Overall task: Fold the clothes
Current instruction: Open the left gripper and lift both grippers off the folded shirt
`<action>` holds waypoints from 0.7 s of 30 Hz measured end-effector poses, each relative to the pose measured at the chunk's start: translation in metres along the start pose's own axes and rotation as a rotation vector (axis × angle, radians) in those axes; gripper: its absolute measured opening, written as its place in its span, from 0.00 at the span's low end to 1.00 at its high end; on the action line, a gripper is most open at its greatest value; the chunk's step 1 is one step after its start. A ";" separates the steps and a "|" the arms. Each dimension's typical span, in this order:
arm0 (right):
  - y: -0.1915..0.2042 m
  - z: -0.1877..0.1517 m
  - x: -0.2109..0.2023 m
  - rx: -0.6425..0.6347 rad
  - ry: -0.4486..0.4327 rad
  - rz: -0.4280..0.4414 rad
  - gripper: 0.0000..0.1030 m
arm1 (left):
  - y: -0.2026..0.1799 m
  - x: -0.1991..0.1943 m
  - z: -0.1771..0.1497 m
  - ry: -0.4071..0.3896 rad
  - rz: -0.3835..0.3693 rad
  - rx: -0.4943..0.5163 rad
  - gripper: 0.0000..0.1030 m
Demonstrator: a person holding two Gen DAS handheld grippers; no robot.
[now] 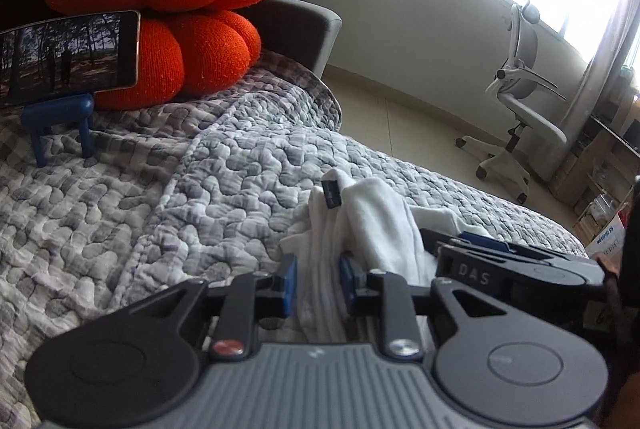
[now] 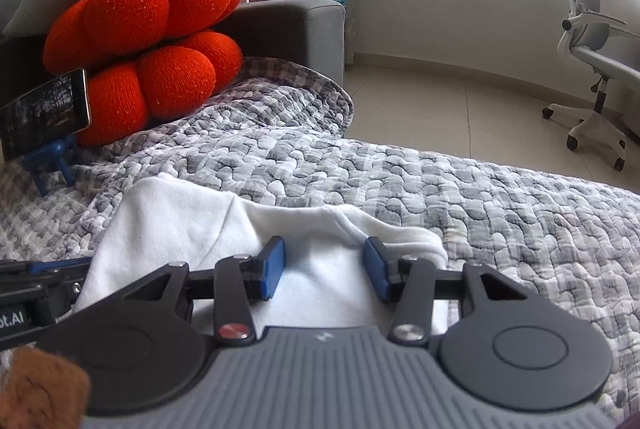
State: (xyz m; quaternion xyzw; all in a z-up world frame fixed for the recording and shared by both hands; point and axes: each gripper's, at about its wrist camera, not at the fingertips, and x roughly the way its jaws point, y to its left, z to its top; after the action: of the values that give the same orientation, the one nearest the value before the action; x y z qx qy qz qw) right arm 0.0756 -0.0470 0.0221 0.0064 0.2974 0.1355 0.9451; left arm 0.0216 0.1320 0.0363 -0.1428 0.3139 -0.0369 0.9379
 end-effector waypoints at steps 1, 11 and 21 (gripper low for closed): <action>-0.001 -0.003 -0.010 0.032 -0.010 0.010 0.48 | 0.002 0.000 0.000 0.002 -0.006 -0.006 0.28; 0.013 -0.041 -0.068 0.015 -0.083 0.067 0.56 | 0.001 -0.001 -0.002 -0.001 -0.005 0.017 0.29; 0.009 -0.046 -0.082 0.016 -0.062 0.091 0.57 | 0.001 -0.002 -0.002 -0.001 -0.012 0.031 0.29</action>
State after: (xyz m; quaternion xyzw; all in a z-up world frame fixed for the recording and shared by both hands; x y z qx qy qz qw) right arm -0.0170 -0.0629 0.0311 0.0314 0.2685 0.1758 0.9466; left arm 0.0187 0.1325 0.0357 -0.1301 0.3118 -0.0472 0.9400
